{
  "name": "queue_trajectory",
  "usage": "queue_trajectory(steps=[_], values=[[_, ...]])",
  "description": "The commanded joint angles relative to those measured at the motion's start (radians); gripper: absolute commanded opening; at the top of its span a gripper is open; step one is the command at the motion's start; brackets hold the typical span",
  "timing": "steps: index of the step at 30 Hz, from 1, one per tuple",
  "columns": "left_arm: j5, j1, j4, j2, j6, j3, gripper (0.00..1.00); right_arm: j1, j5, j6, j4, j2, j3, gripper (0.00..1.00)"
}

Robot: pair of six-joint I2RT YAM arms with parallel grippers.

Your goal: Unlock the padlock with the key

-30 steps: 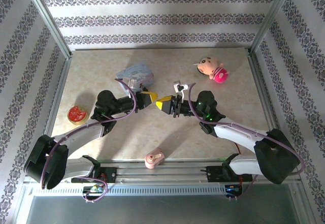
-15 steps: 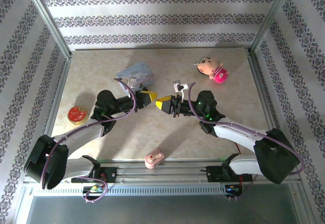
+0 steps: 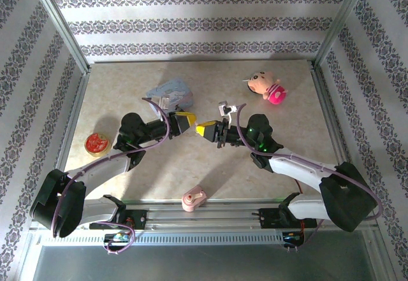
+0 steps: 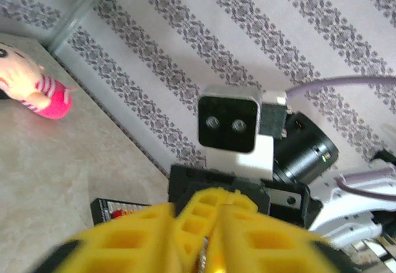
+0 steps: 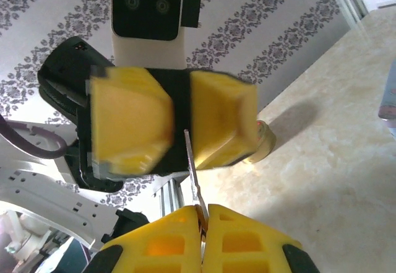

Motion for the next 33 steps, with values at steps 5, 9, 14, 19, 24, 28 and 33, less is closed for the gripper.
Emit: queue_trajectory(steps=[5, 9, 14, 19, 24, 28, 33], values=[[-0.267, 0.019, -0.249, -0.134, 0.082, 0.002, 0.99, -0.033, 0.187, -0.021, -0.280, -0.058, 0.001, 0.00], [-0.542, 0.000, -0.685, -0.213, 0.197, 0.090, 0.99, -0.048, 0.289, -0.010, -0.413, -0.079, -0.001, 0.00], [-0.824, -0.061, -1.030, -0.133, 0.238, 0.225, 0.99, -0.054, 0.359, -0.001, -0.507, -0.100, -0.005, 0.00], [-1.024, -0.147, -1.118, 0.052, 0.147, 0.335, 0.99, -0.054, 0.430, -0.008, -0.629, -0.118, 0.009, 0.00], [-1.218, -0.204, -1.265, 0.262, 0.040, 0.503, 0.99, -0.054, 0.522, -0.025, -0.767, -0.148, 0.020, 0.00], [-1.227, -0.204, -1.265, 0.421, 0.041, 0.594, 0.99, -0.057, 0.578, -0.021, -0.812, -0.176, 0.003, 0.00], [-1.336, -0.205, -1.374, 0.605, -0.008, 0.755, 0.99, -0.061, 0.613, -0.019, -0.857, -0.216, -0.016, 0.00]])
